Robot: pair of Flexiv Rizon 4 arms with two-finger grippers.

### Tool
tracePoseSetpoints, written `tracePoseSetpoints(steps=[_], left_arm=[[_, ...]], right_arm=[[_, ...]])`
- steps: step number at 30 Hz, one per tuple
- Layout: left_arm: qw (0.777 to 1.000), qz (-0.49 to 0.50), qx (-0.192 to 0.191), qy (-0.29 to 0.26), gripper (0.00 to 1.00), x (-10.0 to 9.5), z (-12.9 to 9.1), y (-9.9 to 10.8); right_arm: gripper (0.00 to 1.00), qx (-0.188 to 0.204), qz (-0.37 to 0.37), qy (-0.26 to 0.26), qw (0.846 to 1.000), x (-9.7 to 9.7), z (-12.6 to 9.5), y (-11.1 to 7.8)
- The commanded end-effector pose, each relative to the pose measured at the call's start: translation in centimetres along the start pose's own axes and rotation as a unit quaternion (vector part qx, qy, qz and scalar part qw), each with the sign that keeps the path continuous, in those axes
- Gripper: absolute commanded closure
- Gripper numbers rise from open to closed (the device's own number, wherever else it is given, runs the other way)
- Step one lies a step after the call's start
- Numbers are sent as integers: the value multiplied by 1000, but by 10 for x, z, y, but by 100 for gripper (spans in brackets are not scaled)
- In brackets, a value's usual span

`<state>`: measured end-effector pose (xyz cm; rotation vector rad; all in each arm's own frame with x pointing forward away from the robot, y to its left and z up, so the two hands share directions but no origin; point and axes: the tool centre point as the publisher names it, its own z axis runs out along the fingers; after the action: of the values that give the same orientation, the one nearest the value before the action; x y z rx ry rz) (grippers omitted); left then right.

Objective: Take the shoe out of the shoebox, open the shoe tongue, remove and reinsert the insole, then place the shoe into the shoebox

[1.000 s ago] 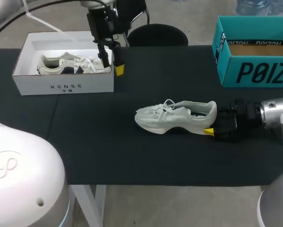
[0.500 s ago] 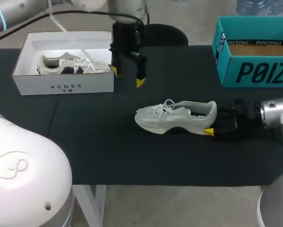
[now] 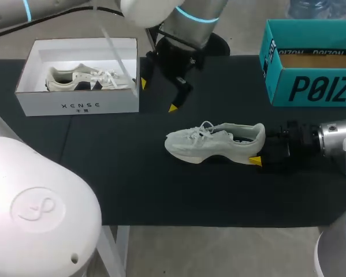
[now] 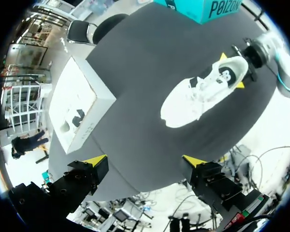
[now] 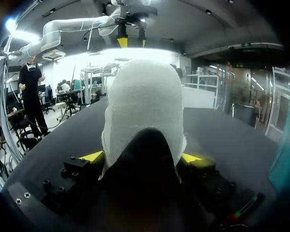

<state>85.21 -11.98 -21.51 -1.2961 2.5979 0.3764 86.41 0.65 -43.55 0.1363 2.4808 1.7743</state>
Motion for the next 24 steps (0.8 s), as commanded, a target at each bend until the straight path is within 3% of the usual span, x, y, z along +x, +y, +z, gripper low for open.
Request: tracePoseSetpoints(steps=[1, 5, 9, 16, 19, 24], left_arm=[[997, -76, -8, 1, 0, 14, 4, -2], [991, -127, -39, 26, 0, 32, 11, -5], [985, -161, -67, 9, 0, 55, 18, -15], [982, -181, -47, 3, 0, 105, 12, -42], [984, -174, -23, 20, 0, 117, 5, -53], [986, -162, -29, 6, 0, 120, 2, -57]], right_arm=[[100, 2, 0, 0, 1000, 1, 4, -3], [100, 2, 0, 0, 1000, 1, 4, -3], [100, 2, 0, 0, 1000, 1, 4, -3], [100, 2, 0, 0, 1000, 1, 4, -3], [100, 2, 0, 0, 1000, 1, 4, -3], [100, 2, 0, 0, 1000, 1, 4, -3]])
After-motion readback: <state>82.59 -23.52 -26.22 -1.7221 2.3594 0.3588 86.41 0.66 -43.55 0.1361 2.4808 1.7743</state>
